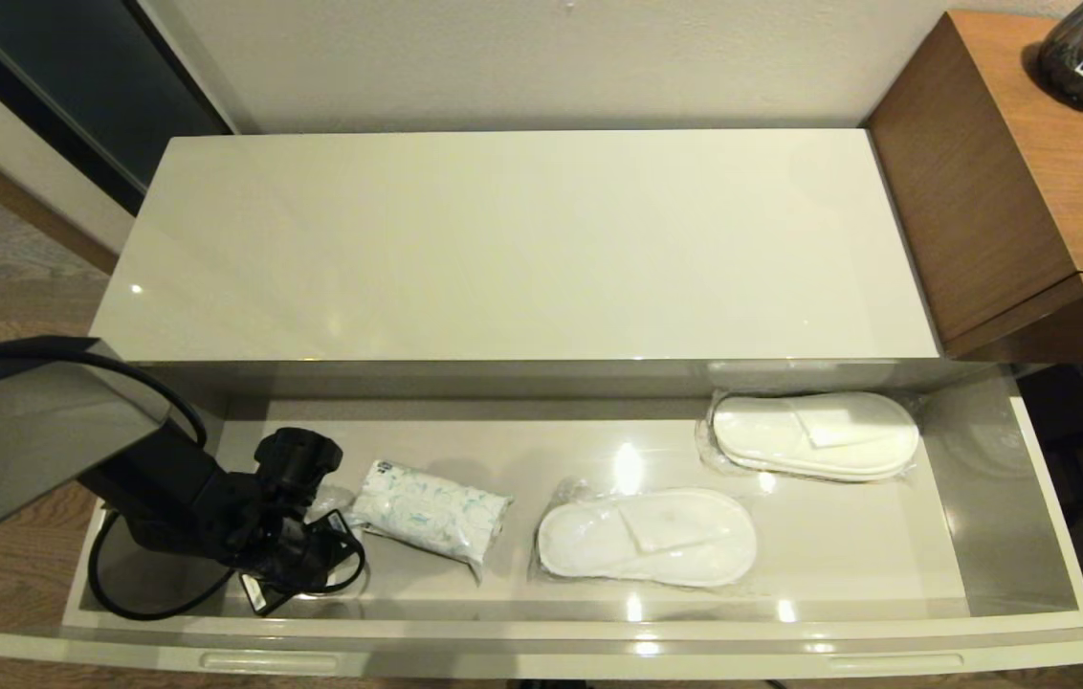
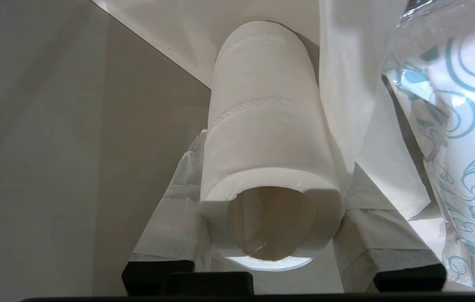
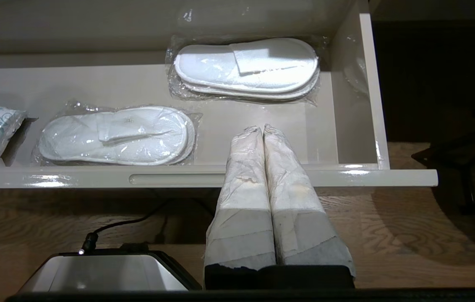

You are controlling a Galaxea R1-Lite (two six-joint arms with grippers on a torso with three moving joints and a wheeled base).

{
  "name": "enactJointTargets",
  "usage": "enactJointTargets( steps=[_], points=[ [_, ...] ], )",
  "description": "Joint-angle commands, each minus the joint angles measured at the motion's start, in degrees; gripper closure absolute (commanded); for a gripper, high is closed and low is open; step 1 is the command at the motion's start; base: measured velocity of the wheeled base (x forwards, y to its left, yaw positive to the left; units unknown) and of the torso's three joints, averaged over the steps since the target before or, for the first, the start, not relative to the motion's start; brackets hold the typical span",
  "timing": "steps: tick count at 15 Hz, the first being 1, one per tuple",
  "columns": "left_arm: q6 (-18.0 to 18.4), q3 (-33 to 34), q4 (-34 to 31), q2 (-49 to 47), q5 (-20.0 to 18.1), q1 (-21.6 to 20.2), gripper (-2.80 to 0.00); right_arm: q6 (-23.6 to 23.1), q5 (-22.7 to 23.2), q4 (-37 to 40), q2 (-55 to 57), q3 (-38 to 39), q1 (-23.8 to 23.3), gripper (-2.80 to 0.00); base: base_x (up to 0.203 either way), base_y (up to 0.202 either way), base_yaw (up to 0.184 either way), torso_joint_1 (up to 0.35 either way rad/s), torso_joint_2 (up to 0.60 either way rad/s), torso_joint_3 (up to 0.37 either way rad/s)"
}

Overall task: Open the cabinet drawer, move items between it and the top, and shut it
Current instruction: Take out the tissue from the drawer

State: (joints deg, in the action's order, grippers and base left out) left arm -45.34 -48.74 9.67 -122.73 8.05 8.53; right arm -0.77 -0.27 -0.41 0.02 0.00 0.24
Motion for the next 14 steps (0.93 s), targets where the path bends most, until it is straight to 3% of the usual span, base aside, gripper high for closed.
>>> enactJointTargets(
  steps=[1, 11, 14],
  points=[
    [-0.3, -0.1, 0.0, 0.0, 0.1, 0.0, 0.00, 0.0, 0.0, 0.0, 0.0, 0.0, 0.0, 0.00, 0.000, 0.000, 0.000, 0.000, 0.00, 0.000],
    [0.5, -0.8, -2.7, 5.6, -1.5, -0.1, 0.00, 0.0, 0.0, 0.0, -0.1, 0.1, 0.0, 0.00, 0.000, 0.000, 0.000, 0.000, 0.00, 0.000],
    [2.6, -1.2, -5.9, 10.8, -1.5, 0.0, 0.00, 0.0, 0.0, 0.0, -0.1, 0.1, 0.0, 0.00, 0.000, 0.000, 0.000, 0.000, 0.00, 0.000]
  ],
)
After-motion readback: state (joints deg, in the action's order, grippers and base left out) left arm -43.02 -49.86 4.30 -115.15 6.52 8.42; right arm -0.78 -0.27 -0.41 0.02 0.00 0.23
